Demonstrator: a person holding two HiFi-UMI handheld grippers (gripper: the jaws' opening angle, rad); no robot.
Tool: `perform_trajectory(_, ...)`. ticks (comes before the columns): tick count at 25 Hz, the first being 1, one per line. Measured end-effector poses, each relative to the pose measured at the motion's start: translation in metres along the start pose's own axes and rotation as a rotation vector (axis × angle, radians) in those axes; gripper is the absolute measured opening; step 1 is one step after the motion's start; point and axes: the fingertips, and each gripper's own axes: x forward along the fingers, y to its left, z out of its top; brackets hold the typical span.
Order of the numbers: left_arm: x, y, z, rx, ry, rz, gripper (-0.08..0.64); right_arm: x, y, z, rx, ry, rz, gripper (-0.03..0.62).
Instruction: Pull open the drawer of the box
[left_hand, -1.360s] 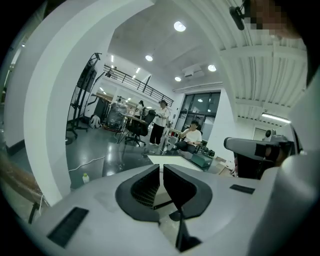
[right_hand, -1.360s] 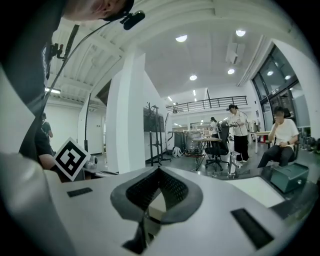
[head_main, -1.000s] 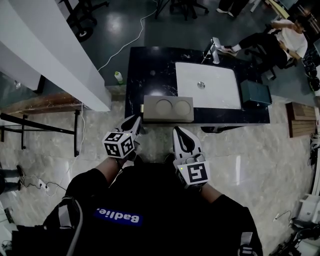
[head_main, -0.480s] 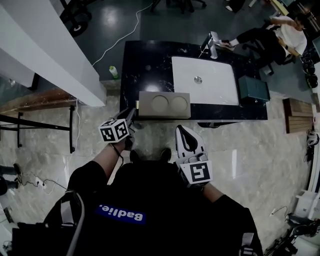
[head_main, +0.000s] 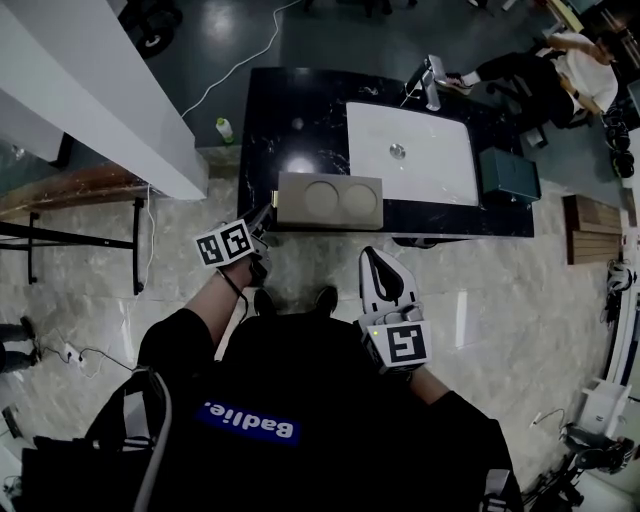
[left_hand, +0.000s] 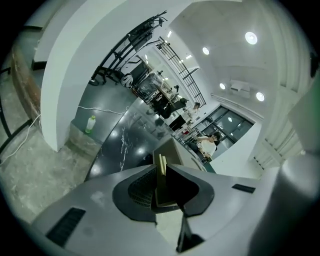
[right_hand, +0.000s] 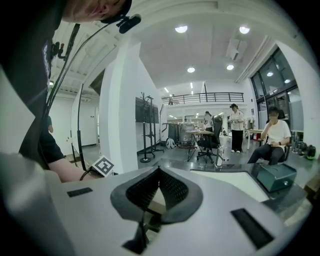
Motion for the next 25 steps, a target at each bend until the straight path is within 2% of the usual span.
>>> perform_trajectory(5, 0.006, 0.000, -0.003, -0.076, -0.004, -0.044, 0.032, -0.003, 0.000, -0.001, -0.010, 0.013, -0.011, 0.000)
perform_trajectory(12, 0.007, 0.001, -0.003, -0.107, -0.011, -0.082, 0.032, -0.003, 0.001, -0.002, -0.013, 0.021, -0.021, 0.000)
perform_trajectory(25, -0.003, 0.007, 0.003, -0.072, 0.003, -0.066, 0.022, 0.003, 0.013, 0.007, -0.018, 0.022, -0.018, 0.000)
